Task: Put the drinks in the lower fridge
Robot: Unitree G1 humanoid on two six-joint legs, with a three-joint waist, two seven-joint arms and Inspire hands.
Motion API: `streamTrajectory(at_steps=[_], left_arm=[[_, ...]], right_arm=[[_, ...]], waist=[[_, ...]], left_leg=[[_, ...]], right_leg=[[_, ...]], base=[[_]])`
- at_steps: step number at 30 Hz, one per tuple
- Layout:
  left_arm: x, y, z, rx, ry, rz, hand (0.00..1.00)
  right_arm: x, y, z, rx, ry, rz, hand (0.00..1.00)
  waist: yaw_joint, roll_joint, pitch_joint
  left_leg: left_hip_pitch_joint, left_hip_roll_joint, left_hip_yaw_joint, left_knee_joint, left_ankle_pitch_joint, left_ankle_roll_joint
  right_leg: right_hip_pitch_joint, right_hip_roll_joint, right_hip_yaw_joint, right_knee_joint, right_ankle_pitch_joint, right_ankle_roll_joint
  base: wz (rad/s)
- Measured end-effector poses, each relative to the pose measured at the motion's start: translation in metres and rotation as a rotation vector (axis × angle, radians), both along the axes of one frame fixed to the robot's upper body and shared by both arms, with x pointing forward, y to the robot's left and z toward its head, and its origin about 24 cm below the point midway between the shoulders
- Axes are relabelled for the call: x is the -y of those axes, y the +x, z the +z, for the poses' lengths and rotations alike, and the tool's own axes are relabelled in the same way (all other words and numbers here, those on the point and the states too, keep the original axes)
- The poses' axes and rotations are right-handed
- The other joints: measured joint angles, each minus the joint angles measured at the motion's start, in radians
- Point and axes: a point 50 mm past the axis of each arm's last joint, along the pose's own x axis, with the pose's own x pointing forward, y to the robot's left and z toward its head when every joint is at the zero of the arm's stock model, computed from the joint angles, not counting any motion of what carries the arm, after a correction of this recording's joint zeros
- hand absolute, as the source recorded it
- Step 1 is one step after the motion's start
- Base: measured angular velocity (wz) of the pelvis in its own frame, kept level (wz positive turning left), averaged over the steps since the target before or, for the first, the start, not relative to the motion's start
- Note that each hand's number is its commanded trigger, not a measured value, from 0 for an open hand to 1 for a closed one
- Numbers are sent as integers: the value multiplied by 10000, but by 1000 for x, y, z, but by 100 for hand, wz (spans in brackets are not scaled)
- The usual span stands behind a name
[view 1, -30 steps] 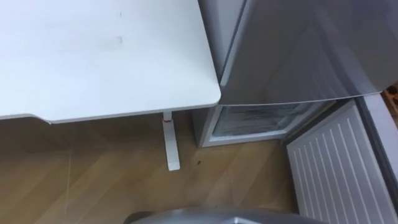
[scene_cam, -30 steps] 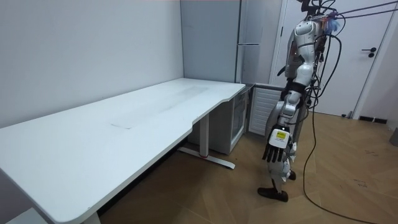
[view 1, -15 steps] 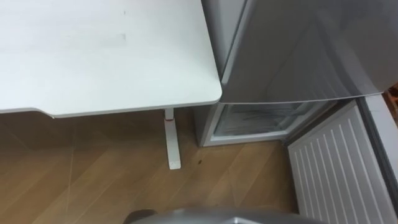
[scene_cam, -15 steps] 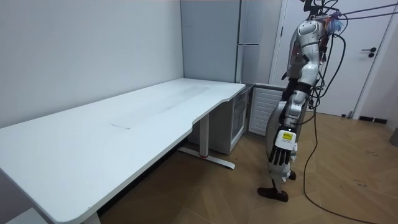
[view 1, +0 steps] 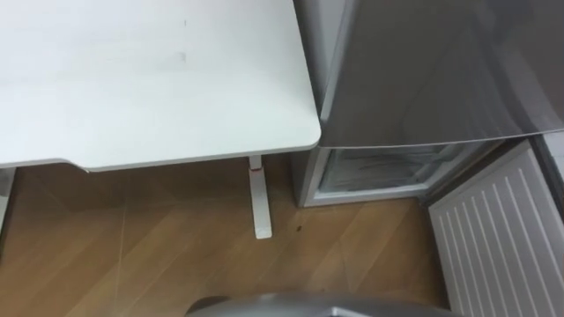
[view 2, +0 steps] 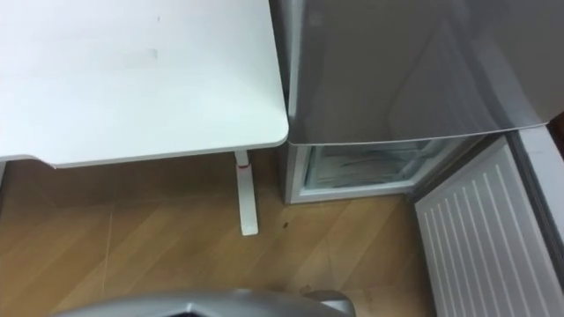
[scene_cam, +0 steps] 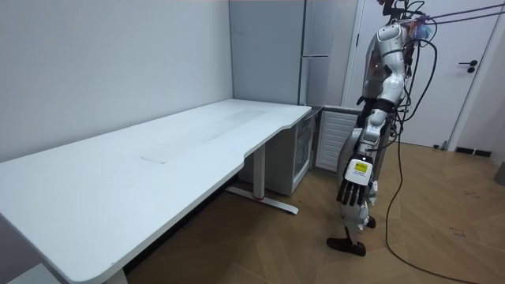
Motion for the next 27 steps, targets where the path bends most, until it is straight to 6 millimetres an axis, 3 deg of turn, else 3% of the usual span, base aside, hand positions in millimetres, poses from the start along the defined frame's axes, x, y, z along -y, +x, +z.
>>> streamTrajectory(at_steps=[8,11,16,20,27], left_arm=[[2,3,-1,-52,-383,-452,0],[5,6,-3,-220,-498,-967,0],[11,19,-6,-126,-692,-1710,0],[20,22,-10,-340,-977,-2355,0],[33,15,-16,-831,-1406,-2743,0]], right_arm=[[-1,-9,-3,-124,-103,381,0],[-5,-6,-7,-506,-161,1459,0],[-30,4,-26,-1317,-56,3604,0],[-49,-2,-37,-1486,-16,4694,0],[-87,-7,-37,-420,-78,6261,0]], waist=[[264,98,-38],[315,44,-21],[598,-56,-36],[730,-146,-5],[849,-113,-11]], left_leg=[[-92,13,34,-12,-2,-4],[-65,38,123,-52,-1,-6],[-81,279,519,-20,-27,-101],[-100,401,639,25,-65,-159],[-70,673,997,-36,-93,-276]], right_leg=[[-123,17,112,-13,-1,-17],[-163,29,155,14,4,-26],[-414,208,590,60,94,-161],[-446,317,756,34,148,-227],[-603,500,983,36,277,-391]], base=[[-1],[-12],[-24],[-17],[-19]])
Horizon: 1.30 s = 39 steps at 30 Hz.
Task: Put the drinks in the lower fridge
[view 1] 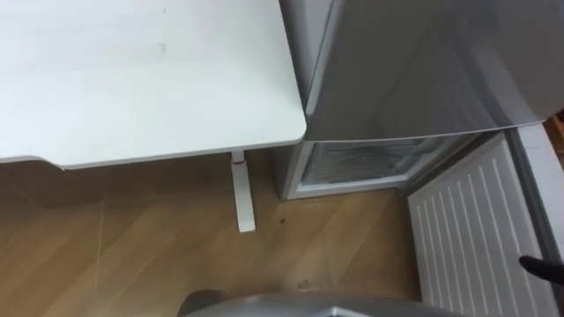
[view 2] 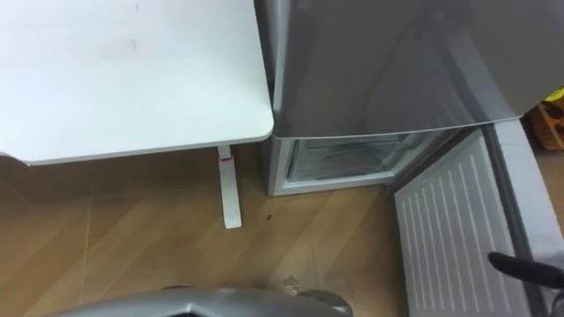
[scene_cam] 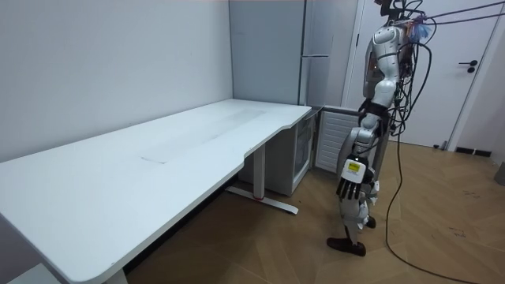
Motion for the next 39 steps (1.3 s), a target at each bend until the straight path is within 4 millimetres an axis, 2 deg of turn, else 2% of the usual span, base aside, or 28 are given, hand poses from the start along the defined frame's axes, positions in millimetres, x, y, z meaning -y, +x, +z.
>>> streamTrajectory(at_steps=[5,12,15,18,21,22,23,25,27,29,33,34,35,39], left_arm=[[12,0,-4,-123,-140,-305,0],[16,-8,-5,-231,67,-40,0],[16,-7,-5,-166,50,-56,0],[18,-8,-6,-173,-24,-50,0],[24,-8,-7,-172,-186,6,0],[26,-9,-8,-179,-248,40,0],[26,-8,-8,-166,-263,53,0],[24,-8,-7,-138,-189,165,0],[23,-9,-7,-165,-156,248,0],[23,-11,-7,-343,-137,333,0],[23,-7,-8,-207,-162,511,0],[23,-6,-8,-184,-157,574,0],[23,-5,-8,-149,-167,636,0],[24,1,-8,-32,-139,609,0]], right_arm=[[-26,-6,4,799,639,796,0],[-57,6,6,2409,2148,1780,0],[-72,16,7,2935,3011,2687,0],[-88,34,7,3418,3890,3878,0],[-108,61,7,3955,5008,4930,0],[-116,69,7,4036,5397,5362,0],[-120,72,7,4052,5616,5602,0],[-136,82,3,3796,6561,6423,0],[-148,83,-1,3474,7239,6852,0],[-156,77,-7,3091,8012,7022,0],[-158,77,-10,2814,8257,6967,0],[-158,77,-10,2780,8279,6960,0],[-158,77,-11,2751,8308,6956,0],[-159,78,-10,2762,8397,7026,0]], waist=[[0,2,1],[67,22,6],[145,74,-1],[180,174,-16],[222,299,-6],[228,363,-55],[246,387,-68],[408,326,-120],[551,233,-125],[645,45,-109],[710,-195,-11],[714,-309,9],[727,-407,1],[735,-397,-11]], left_leg=[[3,-1,4,-14,14,-5],[291,-68,150,-139,62,62],[293,-128,86,-142,74,66],[295,-270,-157,-146,120,130],[302,-444,-327,-287,261,259],[310,-544,-433,-407,326,297],[316,-574,-474,-435,338,306],[381,-663,-629,-534,402,315],[373,-706,-680,-560,424,317],[351,-727,-695,-563,419,318],[308,-730,-695,-566,408,317],[291,-729,-701,-560,404,315],[254,-728,-730,-521,367,314],[136,-723,-764,-372,260,344]], right_leg=[[3,15,64,-6,72,7],[148,-56,218,-35,123,71],[146,-108,204,-28,106,157],[172,-162,181,-16,98,201],[183,-307,-38,3,80,242],[203,-371,-107,13,74,252],[227,-398,-171,15,62,270],[358,-457,-353,-2,31,305],[351,-482,-424,-31,25,313],[350,-504,-451,-60,5,341],[337,-506,-463,-67,-13,347],[338,-505,-476,-85,-20,345],[369,-500,-519,-144,-24,343],[354,-492,-527,-183,-22,348]], base=[[-4],[-6],[4],[20],[22],[30],[27],[24],[13],[4],[0],[4],[4],[1]])
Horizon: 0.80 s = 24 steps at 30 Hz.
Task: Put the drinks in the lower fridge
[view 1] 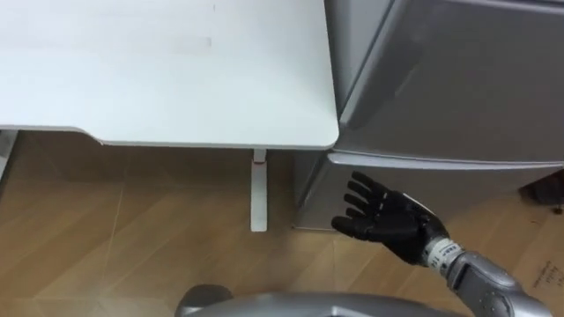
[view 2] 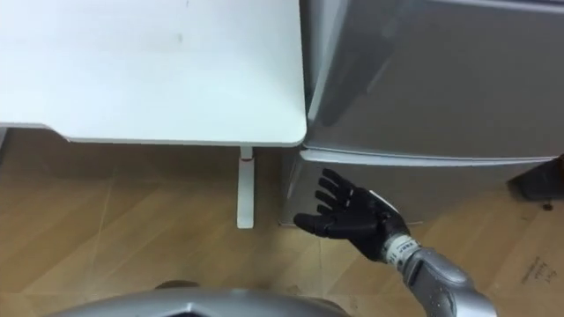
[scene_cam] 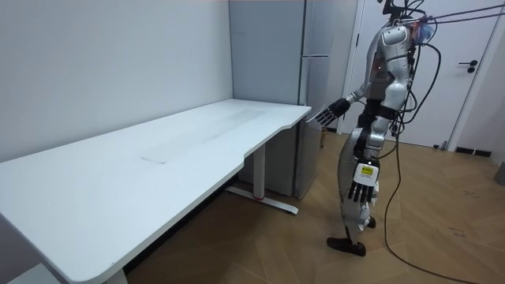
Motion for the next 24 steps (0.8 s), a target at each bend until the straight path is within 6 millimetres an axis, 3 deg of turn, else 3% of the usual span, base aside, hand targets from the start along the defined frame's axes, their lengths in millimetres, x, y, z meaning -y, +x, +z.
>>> streamTrajectory(at_steps=[4,7,16,24], left_arm=[[-2,-1,1,-48,204,35,0],[-1,-2,0,-83,172,58,0],[-1,-2,0,-77,183,63,0],[-1,-2,0,-121,100,94,0]], right_arm=[[0,-1,-1,-157,75,97,0],[-1,1,0,-102,129,176,0],[-1,3,1,-23,150,213,0],[6,3,1,-70,-860,666,0]], waist=[[10,156,-65],[48,226,-67],[61,108,-53],[3,158,-62]], left_leg=[[56,-8,-55,-9,-3,1],[207,-10,-38,-81,-2,-3],[323,-25,-55,-137,-10,-17],[350,-28,-94,-30,-30,-22]], right_leg=[[152,-1,-68,-10,0,3],[213,-1,-62,-17,-5,9],[347,-6,-67,-31,-34,29],[385,-8,-88,-5,-32,27]], base=[[4],[0],[0],[1]])
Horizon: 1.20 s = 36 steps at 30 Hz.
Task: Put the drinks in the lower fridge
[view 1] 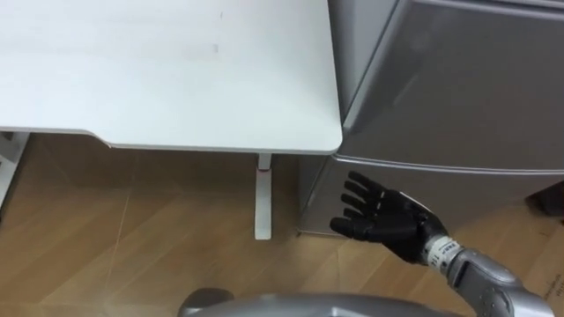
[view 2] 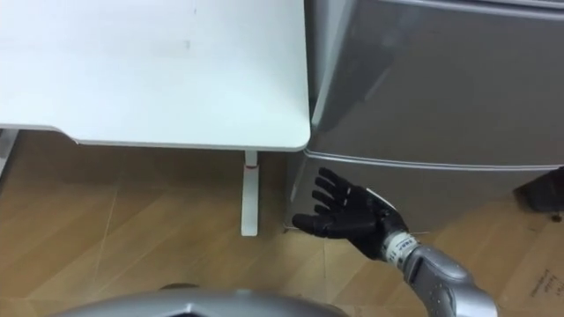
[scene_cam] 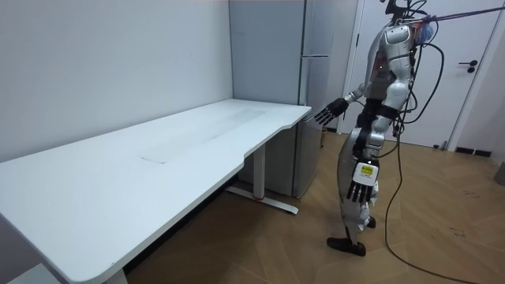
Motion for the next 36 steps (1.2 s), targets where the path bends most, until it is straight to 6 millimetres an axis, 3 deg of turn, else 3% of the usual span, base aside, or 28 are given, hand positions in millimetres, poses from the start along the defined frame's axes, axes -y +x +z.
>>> streamTrajectory(at_steps=[8,11,14,19,27,29,31,36], left_arm=[[-1,2,0,26,40,-50,0],[-1,0,0,-23,126,-42,0],[-1,-5,1,-127,154,-14,0],[-2,-2,1,-28,210,-30,0],[-3,-5,1,-226,313,-377,0],[-3,-9,1,-315,322,-376,0],[-4,-13,2,-366,374,-281,0],[-9,-14,4,-299,398,92,0]], right_arm=[[4,-6,-6,-348,-264,-41,0],[13,-27,-25,-1487,-451,-588,0],[27,-65,-50,-3441,-947,-1531,0],[39,-99,-67,-5164,-1197,-2659,0],[43,-132,-76,-6379,-1083,-4447,0],[47,-141,-77,-6729,-1285,-5034,0],[49,-147,-77,-6931,-1381,-5393,0],[53,-151,-77,-7233,-1874,-5286,0]], waist=[[-77,176,17],[-61,159,21],[-63,157,20],[-213,124,37],[-292,248,59],[-330,358,27],[-402,415,-15],[-520,400,-16]], left_leg=[[26,-16,-30,20,-64,17],[35,-59,-102,-3,-63,19],[-13,-102,-141,-25,-60,23],[-103,-187,-285,36,-57,37],[-41,-274,-453,53,-135,93],[-41,-307,-465,35,-135,97],[-33,-322,-465,50,-132,99],[59,-330,-466,113,-131,101]], right_leg=[[91,-18,-21,-19,-14,22],[143,-36,-74,-58,-27,41],[133,-74,-146,-89,-31,49],[178,-136,-344,-167,-63,98],[365,-203,-534,-178,-174,169],[363,-231,-536,-166,-199,182],[372,-253,-575,-152,-208,192],[452,-262,-592,-153,-215,196]], base=[[0],[7],[4],[10],[8],[2],[2],[1]])
